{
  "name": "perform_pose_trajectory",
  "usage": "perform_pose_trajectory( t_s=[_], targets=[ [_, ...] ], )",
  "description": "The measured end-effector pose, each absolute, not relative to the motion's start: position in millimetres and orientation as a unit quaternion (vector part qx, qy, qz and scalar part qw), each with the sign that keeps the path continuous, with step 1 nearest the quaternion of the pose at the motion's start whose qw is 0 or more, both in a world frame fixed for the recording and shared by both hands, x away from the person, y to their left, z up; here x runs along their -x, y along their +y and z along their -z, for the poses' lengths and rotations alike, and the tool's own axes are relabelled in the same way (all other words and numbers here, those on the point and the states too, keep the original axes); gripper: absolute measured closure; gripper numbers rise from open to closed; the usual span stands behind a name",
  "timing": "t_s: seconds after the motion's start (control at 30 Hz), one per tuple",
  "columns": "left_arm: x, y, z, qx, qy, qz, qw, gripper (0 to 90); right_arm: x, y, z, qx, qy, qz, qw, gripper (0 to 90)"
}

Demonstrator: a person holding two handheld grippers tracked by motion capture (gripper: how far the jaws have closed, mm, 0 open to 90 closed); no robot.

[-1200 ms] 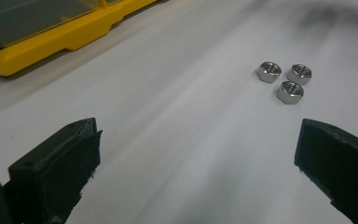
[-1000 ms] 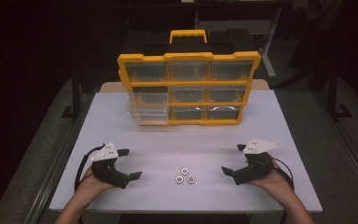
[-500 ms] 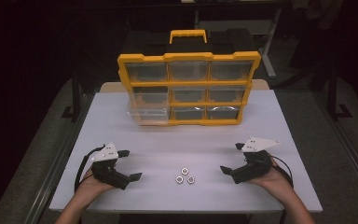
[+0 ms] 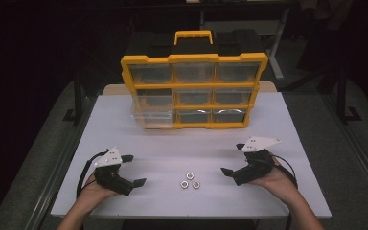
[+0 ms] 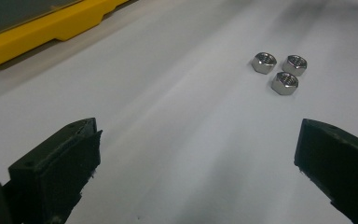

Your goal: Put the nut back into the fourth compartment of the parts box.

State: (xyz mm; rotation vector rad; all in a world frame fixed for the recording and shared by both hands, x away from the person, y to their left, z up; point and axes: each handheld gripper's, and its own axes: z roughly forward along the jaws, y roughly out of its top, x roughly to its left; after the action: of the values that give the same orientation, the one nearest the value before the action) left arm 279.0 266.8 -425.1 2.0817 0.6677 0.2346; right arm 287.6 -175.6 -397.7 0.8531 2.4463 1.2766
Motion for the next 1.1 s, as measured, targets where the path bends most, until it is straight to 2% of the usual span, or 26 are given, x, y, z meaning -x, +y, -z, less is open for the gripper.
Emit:
perform_pose_trajectory(
  t_s=[1.1],
  targets=[
    [-277.5, 264.5, 422.6, -0.842, 0.267, -0.093, 0.459, 0.4, -310.1, -133.2, 386.8, -0.259, 0.850, -0.447, 0.102, 0.0]
  ],
)
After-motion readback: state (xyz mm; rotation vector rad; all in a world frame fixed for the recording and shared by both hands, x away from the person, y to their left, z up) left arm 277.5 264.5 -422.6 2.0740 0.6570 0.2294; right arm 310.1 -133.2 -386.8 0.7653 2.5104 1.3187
